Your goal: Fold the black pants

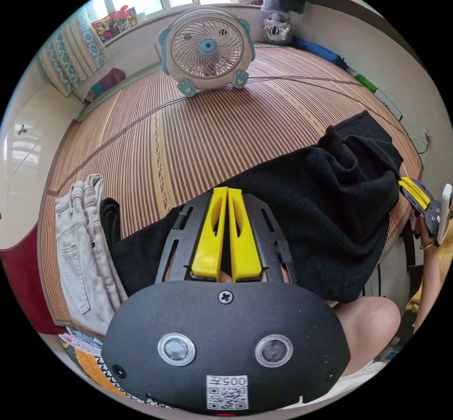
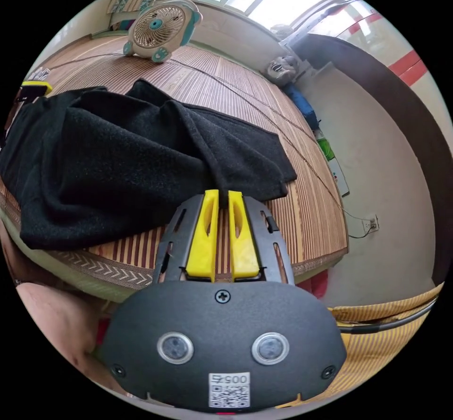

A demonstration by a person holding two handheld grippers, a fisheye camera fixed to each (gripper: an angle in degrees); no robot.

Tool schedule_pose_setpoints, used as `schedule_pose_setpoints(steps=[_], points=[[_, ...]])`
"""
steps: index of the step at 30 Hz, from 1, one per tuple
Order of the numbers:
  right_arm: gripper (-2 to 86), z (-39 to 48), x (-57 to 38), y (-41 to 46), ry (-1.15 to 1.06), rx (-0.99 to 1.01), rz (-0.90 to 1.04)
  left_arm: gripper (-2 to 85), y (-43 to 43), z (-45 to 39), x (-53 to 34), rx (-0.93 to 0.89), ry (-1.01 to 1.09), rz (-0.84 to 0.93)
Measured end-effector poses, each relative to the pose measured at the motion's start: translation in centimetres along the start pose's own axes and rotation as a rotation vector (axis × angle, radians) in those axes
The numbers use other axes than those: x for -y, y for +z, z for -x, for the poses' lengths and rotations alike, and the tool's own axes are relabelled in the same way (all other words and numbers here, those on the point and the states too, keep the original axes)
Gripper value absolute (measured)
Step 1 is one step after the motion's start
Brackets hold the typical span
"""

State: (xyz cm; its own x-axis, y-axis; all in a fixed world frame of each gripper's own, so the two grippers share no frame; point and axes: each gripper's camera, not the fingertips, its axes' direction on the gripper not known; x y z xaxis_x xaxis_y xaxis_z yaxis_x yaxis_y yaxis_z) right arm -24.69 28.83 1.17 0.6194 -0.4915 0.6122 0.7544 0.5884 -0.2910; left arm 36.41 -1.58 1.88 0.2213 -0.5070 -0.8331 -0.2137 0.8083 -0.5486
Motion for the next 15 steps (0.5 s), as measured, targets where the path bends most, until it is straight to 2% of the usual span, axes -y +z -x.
schedule_pose_setpoints(steps=[7,15], points=[[-0.8,-5.7,7.4,-2.0,0.034,-0.109,-0.067,-0.3,0.3,-0.1,0.1,-0.008,-0.021,-0.021],[-0.8,-12.1,17.7,1.1,0.062,-0.226,0.064,-0.1,1.8,-0.1,0.5,0.017,-0.041,-0.003]])
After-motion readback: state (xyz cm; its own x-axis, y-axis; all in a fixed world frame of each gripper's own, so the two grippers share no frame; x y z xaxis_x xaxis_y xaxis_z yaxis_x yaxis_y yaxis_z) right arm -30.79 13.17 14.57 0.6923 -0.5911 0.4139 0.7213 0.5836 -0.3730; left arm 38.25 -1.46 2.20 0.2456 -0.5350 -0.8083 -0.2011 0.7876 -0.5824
